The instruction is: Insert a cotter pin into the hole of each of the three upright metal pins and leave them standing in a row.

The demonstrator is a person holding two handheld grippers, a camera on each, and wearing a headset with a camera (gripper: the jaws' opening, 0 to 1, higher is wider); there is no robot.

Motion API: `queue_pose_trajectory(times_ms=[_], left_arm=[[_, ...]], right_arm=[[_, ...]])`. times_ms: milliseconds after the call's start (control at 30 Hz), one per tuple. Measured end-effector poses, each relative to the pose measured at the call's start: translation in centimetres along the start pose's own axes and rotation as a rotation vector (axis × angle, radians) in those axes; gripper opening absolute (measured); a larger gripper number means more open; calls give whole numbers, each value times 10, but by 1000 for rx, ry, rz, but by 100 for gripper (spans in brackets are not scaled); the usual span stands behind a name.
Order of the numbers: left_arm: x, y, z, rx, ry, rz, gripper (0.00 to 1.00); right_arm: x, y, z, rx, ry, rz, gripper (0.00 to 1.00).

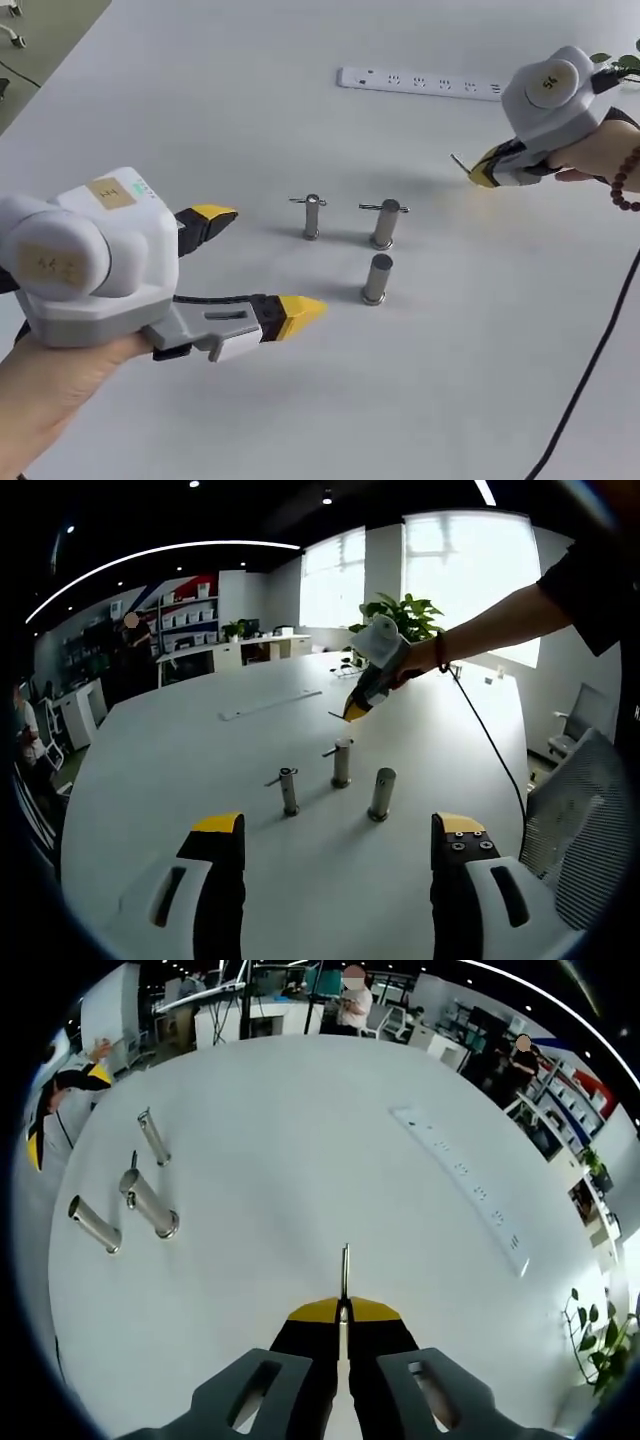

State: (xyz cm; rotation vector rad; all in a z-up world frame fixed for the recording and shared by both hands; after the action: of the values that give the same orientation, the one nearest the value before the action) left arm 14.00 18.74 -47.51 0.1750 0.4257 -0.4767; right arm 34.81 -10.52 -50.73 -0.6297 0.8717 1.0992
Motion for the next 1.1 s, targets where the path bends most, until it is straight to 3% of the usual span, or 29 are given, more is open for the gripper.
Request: queue_pose_trajectory(times_ms=[133, 433, 500, 700, 833, 1100], left_arm=[[0, -1, 4, -5, -4, -3, 73], [5, -8, 16, -33, -13, -62, 61], [7, -10, 18, -37, -11, -81, 58], [12, -14, 23, -71, -6, -113, 53], [16, -14, 25, -104, 9, -135, 47], [30, -17, 27, -211, 53, -174, 38]], right_arm=[[-9, 11, 3, -73, -11, -10, 0], [-30, 55, 18, -270, -47, 3, 0], [-29, 57, 19, -289, -56, 8, 0], [-38, 94, 31, -366, -76, 35, 0], [-40, 109, 36, -392, -85, 50, 0], [-39, 141, 44, -448, -103, 100, 0]])
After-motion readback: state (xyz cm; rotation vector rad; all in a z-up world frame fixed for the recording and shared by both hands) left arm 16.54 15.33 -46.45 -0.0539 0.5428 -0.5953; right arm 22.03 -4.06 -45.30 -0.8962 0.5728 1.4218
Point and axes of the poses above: the centre of the closed fingertips' face, and the gripper's own axes: x roughly forward along the fingers, y roughly to its left, z roughly out of its top, the point moved 9 cm from there along -x, roughly backward along the fingers, and after that the axes turned 14 degrees about z, right-handed, at the moved point
